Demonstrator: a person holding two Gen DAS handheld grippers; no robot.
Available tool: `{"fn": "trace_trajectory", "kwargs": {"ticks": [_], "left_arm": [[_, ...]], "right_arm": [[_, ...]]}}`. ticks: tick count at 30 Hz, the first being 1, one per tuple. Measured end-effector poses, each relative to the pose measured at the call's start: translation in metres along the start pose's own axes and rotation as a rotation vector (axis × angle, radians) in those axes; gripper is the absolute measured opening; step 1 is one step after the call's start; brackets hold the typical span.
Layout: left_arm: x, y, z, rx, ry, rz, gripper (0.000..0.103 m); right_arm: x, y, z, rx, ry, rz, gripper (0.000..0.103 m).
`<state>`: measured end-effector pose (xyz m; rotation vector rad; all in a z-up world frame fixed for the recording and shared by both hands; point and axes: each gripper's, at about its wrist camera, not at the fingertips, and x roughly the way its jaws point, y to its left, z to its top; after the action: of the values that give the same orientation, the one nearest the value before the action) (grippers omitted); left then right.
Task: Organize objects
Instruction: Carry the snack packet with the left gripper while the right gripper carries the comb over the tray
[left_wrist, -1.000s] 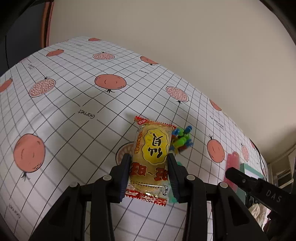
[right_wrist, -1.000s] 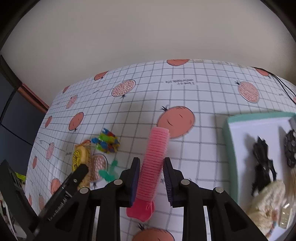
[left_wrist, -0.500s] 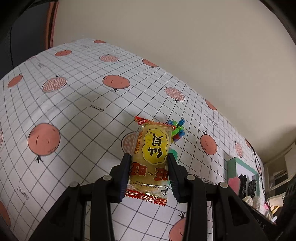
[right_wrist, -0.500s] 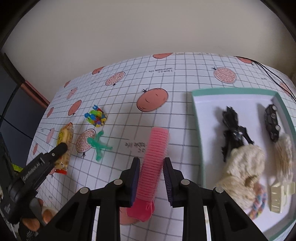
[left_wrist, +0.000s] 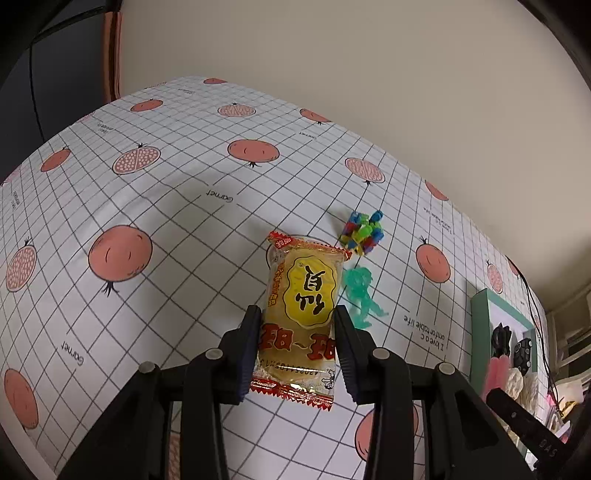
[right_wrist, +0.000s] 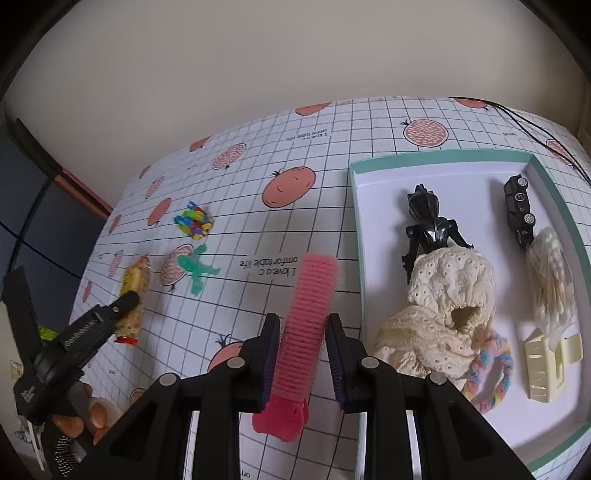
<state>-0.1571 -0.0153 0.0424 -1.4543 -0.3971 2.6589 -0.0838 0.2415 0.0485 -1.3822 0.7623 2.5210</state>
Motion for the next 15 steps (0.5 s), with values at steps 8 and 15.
{"fn": "trace_trajectory", "kwargs": {"ticks": [8, 15], "left_arm": [[0.001, -0.006, -0.01, -0.012, 0.021, 0.014, 0.041], [0.002, -0.021, -0.017, -0.006, 0.026, 0.015, 0.041]], "right_arm": [[-0.014, -0.004, -0.001, -0.006, -0.014, 0.032, 0.027], [-0.022, -0.016, -0.001, 0.006, -0.019, 0.044, 0.027]]}}
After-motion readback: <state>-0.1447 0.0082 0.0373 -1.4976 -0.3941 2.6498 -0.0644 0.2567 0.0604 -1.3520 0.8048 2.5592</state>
